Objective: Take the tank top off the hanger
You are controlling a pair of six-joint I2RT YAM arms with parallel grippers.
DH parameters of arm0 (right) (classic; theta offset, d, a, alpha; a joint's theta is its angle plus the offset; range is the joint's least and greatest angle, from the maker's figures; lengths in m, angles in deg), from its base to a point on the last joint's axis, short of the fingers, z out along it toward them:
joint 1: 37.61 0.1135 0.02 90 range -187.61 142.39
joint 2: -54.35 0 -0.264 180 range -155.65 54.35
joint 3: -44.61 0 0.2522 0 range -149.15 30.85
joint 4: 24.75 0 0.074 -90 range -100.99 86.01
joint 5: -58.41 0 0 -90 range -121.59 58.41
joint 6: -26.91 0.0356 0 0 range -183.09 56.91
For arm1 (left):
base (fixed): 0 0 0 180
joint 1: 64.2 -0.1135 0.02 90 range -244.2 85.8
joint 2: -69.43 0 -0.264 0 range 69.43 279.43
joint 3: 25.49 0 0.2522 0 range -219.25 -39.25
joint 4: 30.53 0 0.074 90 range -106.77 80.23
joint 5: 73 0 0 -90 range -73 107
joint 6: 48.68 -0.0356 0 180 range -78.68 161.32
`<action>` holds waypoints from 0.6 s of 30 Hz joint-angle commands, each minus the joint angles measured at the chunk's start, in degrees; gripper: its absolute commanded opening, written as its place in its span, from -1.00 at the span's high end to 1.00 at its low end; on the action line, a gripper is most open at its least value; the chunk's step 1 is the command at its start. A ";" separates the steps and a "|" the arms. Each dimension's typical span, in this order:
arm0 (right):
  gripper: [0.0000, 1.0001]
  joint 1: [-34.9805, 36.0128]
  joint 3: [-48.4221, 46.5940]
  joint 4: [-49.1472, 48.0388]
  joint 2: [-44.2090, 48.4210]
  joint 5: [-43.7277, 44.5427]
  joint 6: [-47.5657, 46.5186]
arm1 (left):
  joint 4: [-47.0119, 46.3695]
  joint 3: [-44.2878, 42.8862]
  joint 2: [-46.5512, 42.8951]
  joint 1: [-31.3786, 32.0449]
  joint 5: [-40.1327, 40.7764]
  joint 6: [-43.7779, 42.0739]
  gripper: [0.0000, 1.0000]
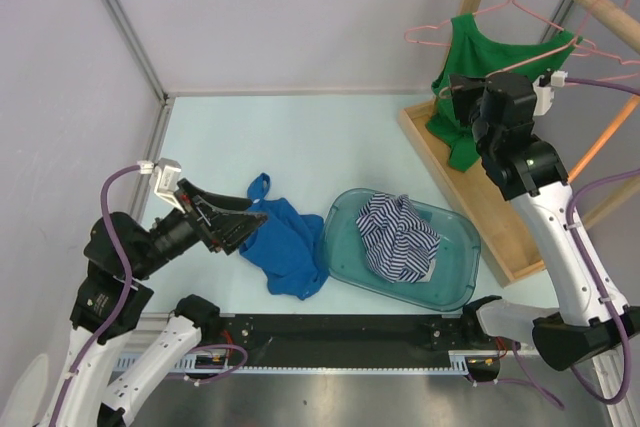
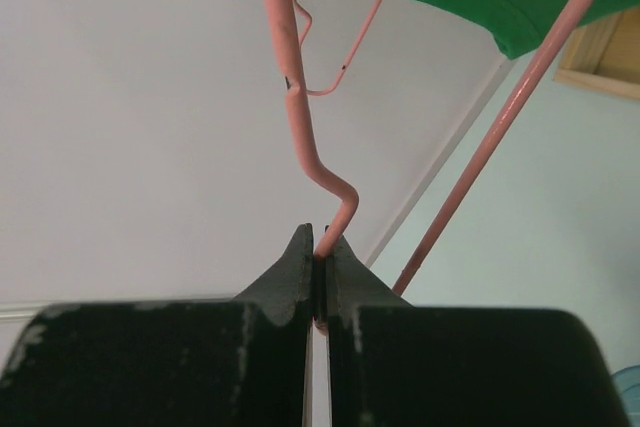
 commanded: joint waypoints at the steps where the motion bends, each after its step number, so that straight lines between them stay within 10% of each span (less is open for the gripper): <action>1: 1.00 -2.60 -0.17 -0.76 2.35 -3.95 1.88 | -0.03 -0.91 -0.09 0.28 -0.39 0.28 -0.50; 11: 0.94 -4.54 6.78 -1.99 9.11 -6.33 4.61 | -0.12 1.11 -0.18 0.28 -0.74 0.10 -0.53; 18: -0.11 -2.44 8.36 -0.15 12.89 -5.81 0.23 | -0.12 1.91 0.00 0.28 -0.39 -0.78 -0.54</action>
